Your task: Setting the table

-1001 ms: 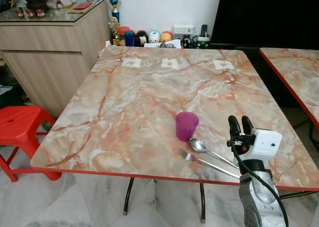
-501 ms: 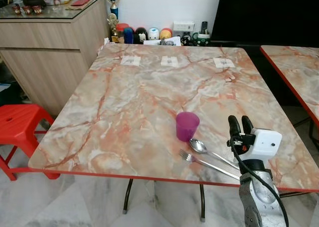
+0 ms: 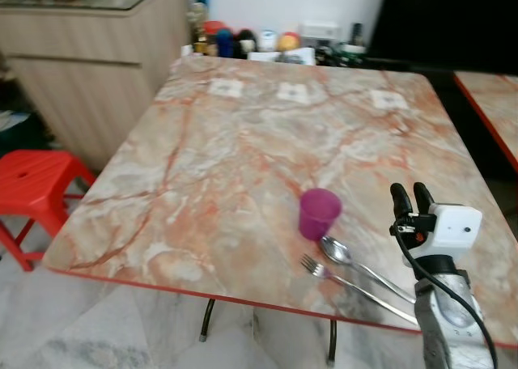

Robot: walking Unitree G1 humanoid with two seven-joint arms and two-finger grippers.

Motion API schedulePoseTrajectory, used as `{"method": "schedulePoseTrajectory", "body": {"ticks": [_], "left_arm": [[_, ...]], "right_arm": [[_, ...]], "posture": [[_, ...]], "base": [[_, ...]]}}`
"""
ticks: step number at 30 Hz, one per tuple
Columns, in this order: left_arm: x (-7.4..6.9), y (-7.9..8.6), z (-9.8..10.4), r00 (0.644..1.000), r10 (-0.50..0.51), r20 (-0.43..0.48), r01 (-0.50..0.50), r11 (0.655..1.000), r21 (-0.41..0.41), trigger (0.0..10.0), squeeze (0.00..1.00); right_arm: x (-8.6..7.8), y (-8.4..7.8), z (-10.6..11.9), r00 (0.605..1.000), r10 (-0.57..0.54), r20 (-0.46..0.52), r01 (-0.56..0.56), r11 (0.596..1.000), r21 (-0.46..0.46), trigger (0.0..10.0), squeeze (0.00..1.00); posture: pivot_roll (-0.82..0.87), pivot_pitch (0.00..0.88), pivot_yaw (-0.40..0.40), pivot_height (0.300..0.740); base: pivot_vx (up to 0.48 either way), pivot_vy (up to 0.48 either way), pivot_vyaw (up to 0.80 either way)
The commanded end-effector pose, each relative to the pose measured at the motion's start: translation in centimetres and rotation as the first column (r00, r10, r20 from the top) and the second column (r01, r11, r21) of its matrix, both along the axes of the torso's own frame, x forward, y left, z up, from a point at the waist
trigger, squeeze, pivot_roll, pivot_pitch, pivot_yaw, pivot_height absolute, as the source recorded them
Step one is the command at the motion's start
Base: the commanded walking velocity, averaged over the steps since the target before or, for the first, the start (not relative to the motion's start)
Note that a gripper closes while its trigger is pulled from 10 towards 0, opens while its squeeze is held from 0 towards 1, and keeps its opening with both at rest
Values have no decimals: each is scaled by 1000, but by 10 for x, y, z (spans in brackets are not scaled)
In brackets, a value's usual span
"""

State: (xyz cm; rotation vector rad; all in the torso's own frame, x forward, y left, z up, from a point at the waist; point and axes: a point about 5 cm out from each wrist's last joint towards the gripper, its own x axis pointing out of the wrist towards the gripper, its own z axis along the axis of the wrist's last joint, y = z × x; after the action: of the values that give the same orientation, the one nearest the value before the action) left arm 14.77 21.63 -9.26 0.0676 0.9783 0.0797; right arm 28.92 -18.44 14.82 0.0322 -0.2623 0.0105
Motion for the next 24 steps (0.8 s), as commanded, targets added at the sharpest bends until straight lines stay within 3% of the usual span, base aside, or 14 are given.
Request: {"method": "schedulePoseTrajectory", "body": {"ticks": [1, 4, 7, 11, 14, 18, 19, 21, 22, 24], "left_arm": [[-8, 0, -3, 1000, 12, -29, -12, 1000, -6, 10000, 0], [-11, 7, -3, 999, 16, -32, -16, 1000, 0, 10000, 0], [-19, 26, -1, 999, 31, -45, -30, 999, 15, 10000, 0], [-26, 30, -2, 998, 32, -55, -32, 999, 17, 10000, 0], [-30, 27, -4, 998, 28, -60, -27, 1000, 13, 10000, 0], [-34, 7, -9, 998, 15, -62, -16, 1000, -6, 10000, 0], [-34, 3, -10, 998, 14, -61, -14, 1000, -10, 10000, 0], [-34, -1, -11, 998, 12, -61, -13, 1000, -13, 10000, 0], [-36, -6, -12, 998, 7, -66, -8, 1000, -16, 10000, 0], [-36, -12, -13, 998, 1, -70, -3, 1000, -20, 10000, 0]], "right_arm": [[-3, -3, 0, 1000, -6, -6, 6, 1000, 0, 10000, 0], [-5, -2, 3, 1000, 19, -2, -19, 1000, -15, 10000, 0], [-6, -12, 13, 995, 97, 5, -96, 990, -99, 10000, 0], [-8, -29, 25, 979, 200, -27, -202, 969, -144, 10000, 0], [-11, -32, 28, 958, 280, -64, -288, 938, -195, 10000, 0], [-25, -34, 30, 886, 428, -178, -463, 837, -292, 10000, 0], [-31, -41, 34, 859, 462, -221, -512, 799, -317, 10000, 0], [-34, -49, 38, 851, 467, -239, -523, 788, -324, 10000, 0], [-36, -58, 42, 851, 469, -237, -522, 805, -281, 10000, 0], [-39, -63, 43, 832, 491, -259, -549, 797, -252, 10000, 0]], "posture": [[49, 105, -18, 740], [45, 107, -16, 740], [40, 110, -15, 740], [31, 111, -16, 740], [29, 110, -19, 740], [29, 111, -20, 740], [25, 111, -18, 740], [18, 110, -18, 740], [14, 109, -18, 740], [10, 109, -19, 740]], "base": [[0, 0, 0], [0, 0, 0], [0, 0, 0], [0, 0, 0], [0, 0, 0], [0, 0, 0], [0, 0, 0], [0, 0, 0], [0, 0, 0], [0, 0, 0]]}}
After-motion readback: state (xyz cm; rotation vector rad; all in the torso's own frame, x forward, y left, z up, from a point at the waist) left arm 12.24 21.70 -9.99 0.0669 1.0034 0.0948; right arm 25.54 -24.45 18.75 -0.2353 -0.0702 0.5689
